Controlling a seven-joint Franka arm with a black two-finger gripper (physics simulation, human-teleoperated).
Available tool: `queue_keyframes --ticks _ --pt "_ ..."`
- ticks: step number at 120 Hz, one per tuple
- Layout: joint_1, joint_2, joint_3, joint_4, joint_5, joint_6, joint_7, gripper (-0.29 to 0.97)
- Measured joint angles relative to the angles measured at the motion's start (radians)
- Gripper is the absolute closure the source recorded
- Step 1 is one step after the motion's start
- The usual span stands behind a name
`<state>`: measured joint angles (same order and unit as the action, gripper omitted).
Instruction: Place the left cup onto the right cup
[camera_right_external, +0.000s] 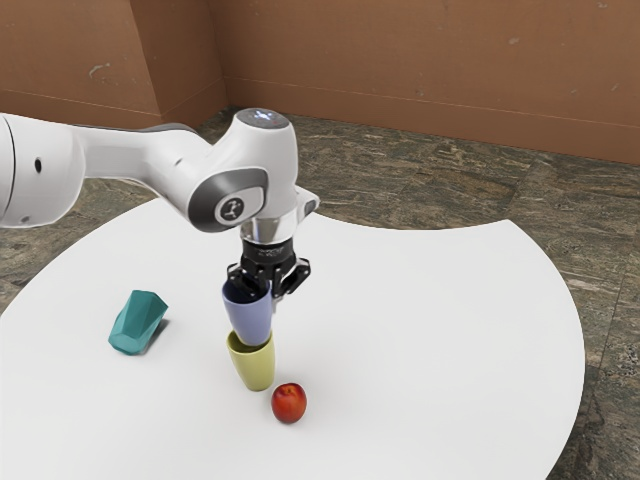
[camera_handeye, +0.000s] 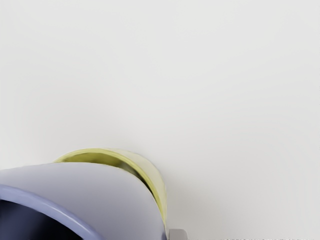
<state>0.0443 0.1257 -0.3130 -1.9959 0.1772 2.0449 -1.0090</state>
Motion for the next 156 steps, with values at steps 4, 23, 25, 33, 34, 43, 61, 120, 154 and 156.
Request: queue_keyframes --ticks 4,23,25,33,34,43,61,120,154,156 --pt "0.000 0.000 -0.001 0.000 0.000 0.000 -0.002 0.78" --pt "0.001 -0.008 -0.002 0.000 0.000 -0.005 -0.013 0.78" --pt "0.001 -0.010 -0.002 0.000 0.000 -0.006 -0.014 0.78" --pt "0.001 -0.015 -0.002 -0.001 0.000 -0.008 -0.017 0.78" --pt "0.001 -0.015 -0.002 -0.002 0.000 -0.008 -0.018 0.78" --pt "0.001 -0.017 -0.001 -0.004 0.000 -0.011 -0.021 0.78" --pt "0.001 -0.025 0.000 -0.007 0.000 -0.019 -0.026 0.78" --pt "0.002 -0.002 0.005 -0.008 0.001 -0.021 -0.034 0.78" --pt "0.003 0.017 0.009 -0.007 0.008 -0.005 -0.035 0.78" --pt "0.003 0.018 0.009 -0.007 0.009 -0.004 -0.035 0.78"
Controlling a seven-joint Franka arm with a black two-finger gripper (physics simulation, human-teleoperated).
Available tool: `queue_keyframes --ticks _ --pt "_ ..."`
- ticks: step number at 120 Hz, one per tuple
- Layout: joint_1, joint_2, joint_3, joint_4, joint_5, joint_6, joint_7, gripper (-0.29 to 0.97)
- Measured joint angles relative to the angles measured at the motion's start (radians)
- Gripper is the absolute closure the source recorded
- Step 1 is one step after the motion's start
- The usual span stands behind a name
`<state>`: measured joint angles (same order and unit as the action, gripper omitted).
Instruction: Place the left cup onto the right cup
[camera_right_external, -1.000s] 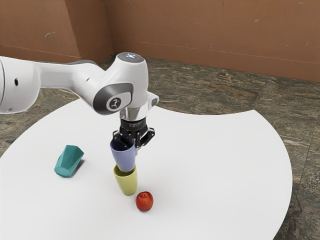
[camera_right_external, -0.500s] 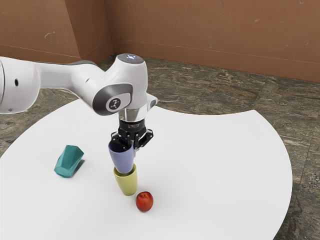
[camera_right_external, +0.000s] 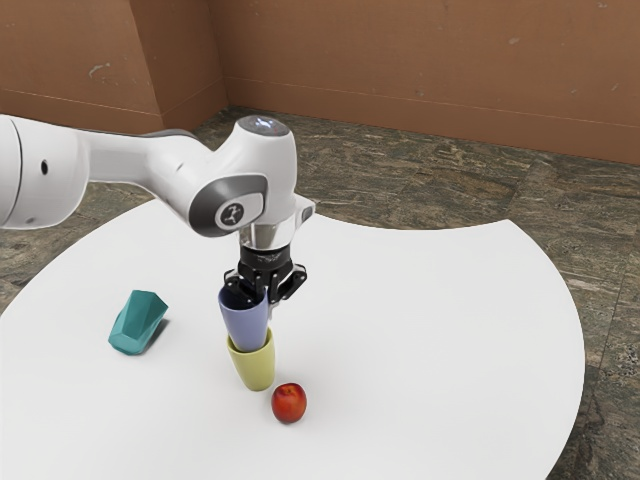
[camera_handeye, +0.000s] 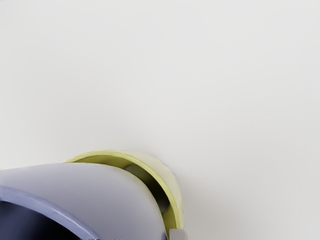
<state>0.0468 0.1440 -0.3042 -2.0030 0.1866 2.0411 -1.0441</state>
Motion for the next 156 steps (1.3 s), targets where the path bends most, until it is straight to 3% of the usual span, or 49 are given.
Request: queue_keyframes --ticks 24,53,77,127,156 --pt "0.000 0.015 0.007 0.000 0.006 0.009 0.000 0.78" --pt "0.000 0.022 0.008 0.001 0.005 0.016 0.006 0.32" --pt "0.000 0.020 0.007 0.003 0.005 0.018 0.009 0.13" --pt "-0.007 -0.082 0.003 0.056 -0.008 -0.016 0.025 0.02" --pt "-0.105 -0.157 0.189 0.181 -0.052 -0.141 0.186 0.01"
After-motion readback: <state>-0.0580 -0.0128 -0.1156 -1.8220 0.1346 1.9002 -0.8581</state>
